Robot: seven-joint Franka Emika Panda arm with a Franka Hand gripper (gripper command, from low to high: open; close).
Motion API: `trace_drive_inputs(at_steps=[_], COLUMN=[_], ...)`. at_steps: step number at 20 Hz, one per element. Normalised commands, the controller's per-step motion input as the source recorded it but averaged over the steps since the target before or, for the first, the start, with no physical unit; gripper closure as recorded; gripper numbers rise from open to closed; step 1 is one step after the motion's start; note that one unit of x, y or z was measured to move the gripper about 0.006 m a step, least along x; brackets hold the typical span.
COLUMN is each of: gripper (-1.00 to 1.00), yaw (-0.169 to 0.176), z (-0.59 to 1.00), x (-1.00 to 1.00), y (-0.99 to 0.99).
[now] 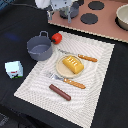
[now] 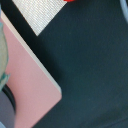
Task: Interact with the objects in diverse but meaningful ways.
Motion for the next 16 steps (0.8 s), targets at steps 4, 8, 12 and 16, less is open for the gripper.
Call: trace_drive_inputs(at_steps=[4, 8, 12, 16], gripper=[-1.00, -1.00, -1.00, -1.00], yaw=[-0.211, -0.159, -0.138, -0.103], z=[-0.20, -0.25, -0.31, -0.25], x=[-0.54, -0.40, -0.26, -0.03], y=[-0.14, -0.20, -0.26, -0.24])
